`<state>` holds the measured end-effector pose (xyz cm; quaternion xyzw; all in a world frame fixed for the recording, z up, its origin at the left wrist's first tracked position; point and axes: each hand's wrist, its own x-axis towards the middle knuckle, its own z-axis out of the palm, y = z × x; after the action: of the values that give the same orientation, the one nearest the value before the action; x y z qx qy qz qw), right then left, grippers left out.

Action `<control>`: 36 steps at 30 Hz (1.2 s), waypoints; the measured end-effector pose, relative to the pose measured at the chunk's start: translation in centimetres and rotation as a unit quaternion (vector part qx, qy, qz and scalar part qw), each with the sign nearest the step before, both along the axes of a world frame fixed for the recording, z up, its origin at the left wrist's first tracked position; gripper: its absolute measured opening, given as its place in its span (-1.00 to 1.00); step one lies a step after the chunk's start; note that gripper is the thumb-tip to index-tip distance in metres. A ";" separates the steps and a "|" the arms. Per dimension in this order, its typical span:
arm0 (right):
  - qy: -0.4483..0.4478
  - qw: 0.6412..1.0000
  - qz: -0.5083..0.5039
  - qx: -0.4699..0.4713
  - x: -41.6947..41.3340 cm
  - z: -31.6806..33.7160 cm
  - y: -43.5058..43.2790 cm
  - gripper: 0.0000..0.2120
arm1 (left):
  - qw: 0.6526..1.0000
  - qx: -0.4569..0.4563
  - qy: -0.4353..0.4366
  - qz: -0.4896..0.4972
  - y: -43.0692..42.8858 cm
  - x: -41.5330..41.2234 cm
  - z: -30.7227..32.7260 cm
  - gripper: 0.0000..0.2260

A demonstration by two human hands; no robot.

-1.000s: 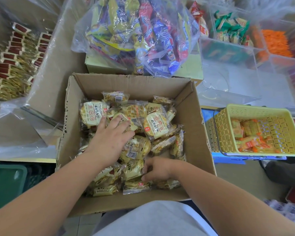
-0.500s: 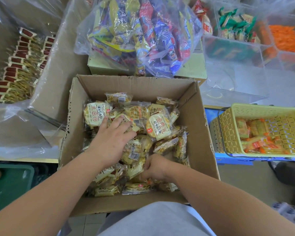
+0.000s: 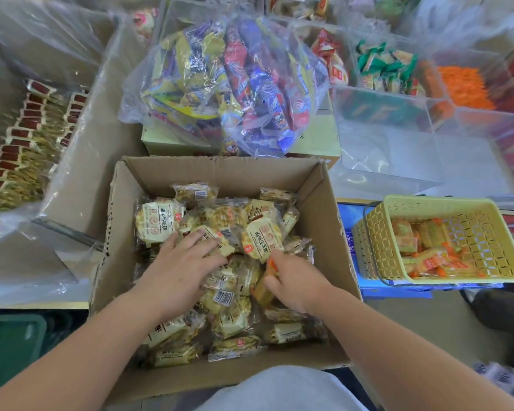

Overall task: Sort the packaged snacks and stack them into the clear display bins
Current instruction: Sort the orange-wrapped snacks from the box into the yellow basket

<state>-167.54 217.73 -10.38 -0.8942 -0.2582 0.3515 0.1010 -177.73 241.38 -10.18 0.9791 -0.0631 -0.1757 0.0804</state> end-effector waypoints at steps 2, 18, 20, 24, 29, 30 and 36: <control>-0.015 0.998 0.029 -0.049 -0.1 -0.6 0.1 -0.80 | 1.000 -0.012 -0.001 0.012 0.4 -0.2 0.2 -0.41; 0.019 0.988 0.112 -0.107 0.8 -3.5 0.0 -0.38 | 0.965 -0.089 -0.092 0.228 0.7 -4.8 2.6 -0.49; 0.037 0.982 0.128 -0.134 0.9 -3.7 0.6 -0.27 | 0.963 -0.097 -0.083 0.239 0.5 -6.0 2.4 -0.45; 0.108 0.980 0.079 -0.149 0.9 -4.4 1.2 -0.11 | 0.964 -0.068 -0.008 0.258 -0.3 -7.3 1.4 -0.17; 0.109 0.992 -0.034 -0.050 0.2 -4.2 0.7 -0.21 | 0.960 -0.062 0.047 0.268 -1.0 -7.9 -0.1 0.16; 0.096 0.994 -0.044 -0.033 0.0 -3.8 0.6 -0.28 | 0.963 -0.054 0.046 0.259 -1.1 -7.9 -0.3 0.19; 0.049 0.995 -0.056 0.065 -0.5 0.8 -1.9 -0.32 | 0.979 -0.017 -0.011 0.205 -1.3 -6.4 -0.7 0.14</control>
<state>-168.04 215.88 -9.55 -0.8806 -0.2251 0.3709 0.1903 -184.09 240.10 -10.89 0.9716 0.1350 -0.1436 0.1308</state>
